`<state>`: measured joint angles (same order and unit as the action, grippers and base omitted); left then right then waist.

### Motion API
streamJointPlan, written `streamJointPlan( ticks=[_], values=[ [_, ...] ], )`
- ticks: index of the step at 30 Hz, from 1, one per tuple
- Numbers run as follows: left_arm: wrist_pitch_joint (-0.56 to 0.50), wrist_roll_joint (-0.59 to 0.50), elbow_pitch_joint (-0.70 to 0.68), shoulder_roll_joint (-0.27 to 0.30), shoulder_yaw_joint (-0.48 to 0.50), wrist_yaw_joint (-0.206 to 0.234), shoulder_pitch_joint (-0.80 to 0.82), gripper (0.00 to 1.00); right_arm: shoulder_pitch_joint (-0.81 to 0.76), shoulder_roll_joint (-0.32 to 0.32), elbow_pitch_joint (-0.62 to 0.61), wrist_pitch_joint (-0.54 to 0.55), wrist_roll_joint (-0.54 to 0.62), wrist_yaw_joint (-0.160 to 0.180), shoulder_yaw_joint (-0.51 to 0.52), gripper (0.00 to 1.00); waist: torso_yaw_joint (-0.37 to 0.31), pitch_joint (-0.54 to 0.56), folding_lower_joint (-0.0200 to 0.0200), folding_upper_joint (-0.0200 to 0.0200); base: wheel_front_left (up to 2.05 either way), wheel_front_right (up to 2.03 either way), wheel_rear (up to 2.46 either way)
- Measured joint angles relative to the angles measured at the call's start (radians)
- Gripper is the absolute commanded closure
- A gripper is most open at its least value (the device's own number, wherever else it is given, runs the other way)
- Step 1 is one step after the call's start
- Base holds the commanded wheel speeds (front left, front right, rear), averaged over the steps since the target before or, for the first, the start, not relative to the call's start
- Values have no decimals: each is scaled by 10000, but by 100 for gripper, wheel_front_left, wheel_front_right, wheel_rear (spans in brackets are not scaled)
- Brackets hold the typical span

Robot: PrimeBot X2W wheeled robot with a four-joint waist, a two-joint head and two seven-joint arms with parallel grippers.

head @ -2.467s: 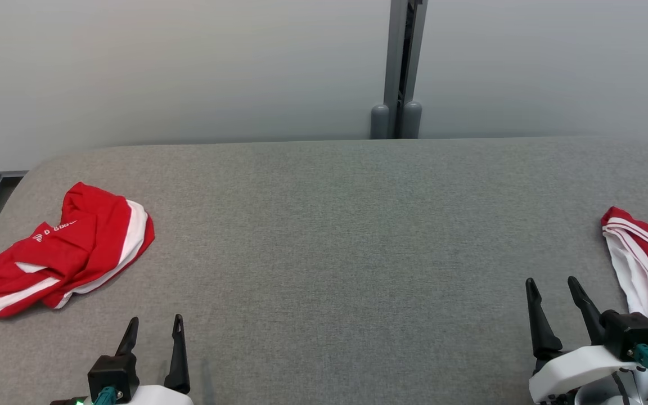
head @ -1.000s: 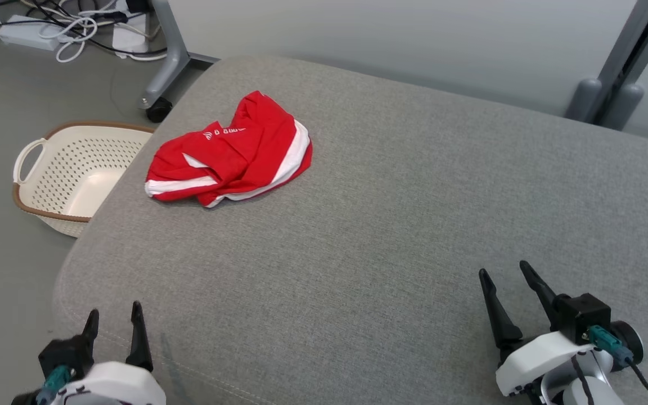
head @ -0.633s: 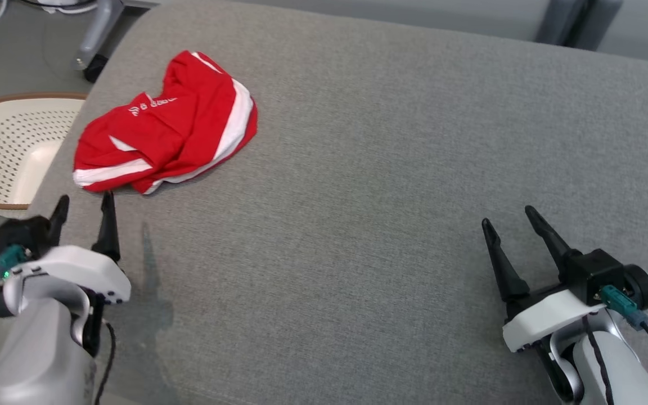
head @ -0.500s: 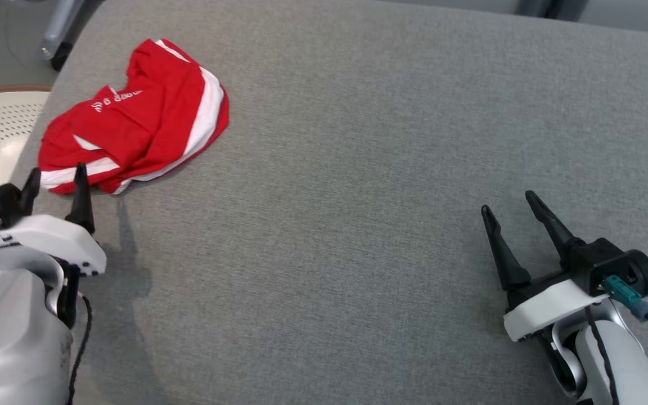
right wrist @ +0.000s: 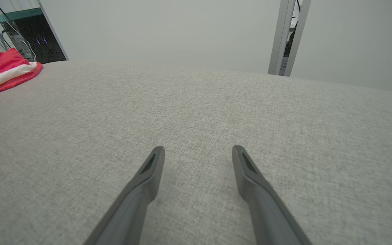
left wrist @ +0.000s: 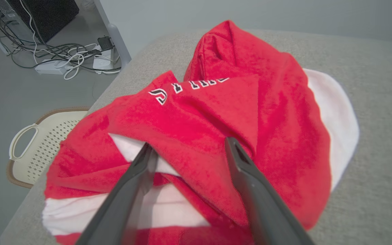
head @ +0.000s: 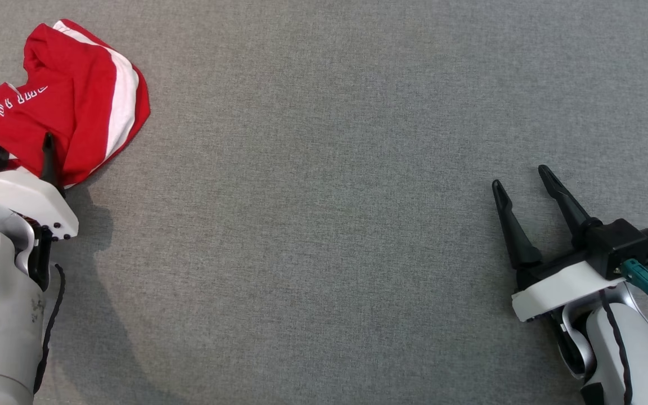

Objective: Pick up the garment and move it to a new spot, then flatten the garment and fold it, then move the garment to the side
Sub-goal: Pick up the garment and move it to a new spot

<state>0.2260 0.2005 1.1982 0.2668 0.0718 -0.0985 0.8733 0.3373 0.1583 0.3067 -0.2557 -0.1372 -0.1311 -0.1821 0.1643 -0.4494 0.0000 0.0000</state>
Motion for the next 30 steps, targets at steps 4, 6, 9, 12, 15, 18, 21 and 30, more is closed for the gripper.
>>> streamJointPlan(
  ticks=[4,6,9,12,15,18,21,30],
  values=[
    [-86,-67,360,-21,-119,44,120,100,17,-31,71,-2,-63,0,38,0,-99,11,0,0,0,0,0],
    [-111,-61,472,-25,-155,94,121,100,25,-96,142,-4,-107,0,63,0,-143,43,0,0,0,0,0],
    [44,-117,460,-2,-309,102,161,100,28,-215,291,-12,-125,2,94,0,-201,150,0,0,0,0,0],
    [226,-295,150,8,-566,23,313,100,12,-316,491,-15,-230,2,109,0,-272,347,0,0,0,0,0],
    [324,-596,-416,-88,-1039,-77,384,100,-58,-410,708,-33,-332,2,171,0,-349,595,0,0,0,0,0],
    [341,-947,-1005,-343,-1559,-163,375,100,-201,-562,892,-44,-443,2,251,0,-425,883,0,0,0,0,0],
    [357,-1103,-1638,-805,-1992,-234,317,100,-256,-685,901,-46,-489,2,374,0,-543,1170,0,0,0,0,0],
    [357,-1244,-2510,-2123,-4661,-313,-490,100,-498,-947,993,-58,-665,2,500,0,-1269,1771,0,0,0,0,0]
  ],
)
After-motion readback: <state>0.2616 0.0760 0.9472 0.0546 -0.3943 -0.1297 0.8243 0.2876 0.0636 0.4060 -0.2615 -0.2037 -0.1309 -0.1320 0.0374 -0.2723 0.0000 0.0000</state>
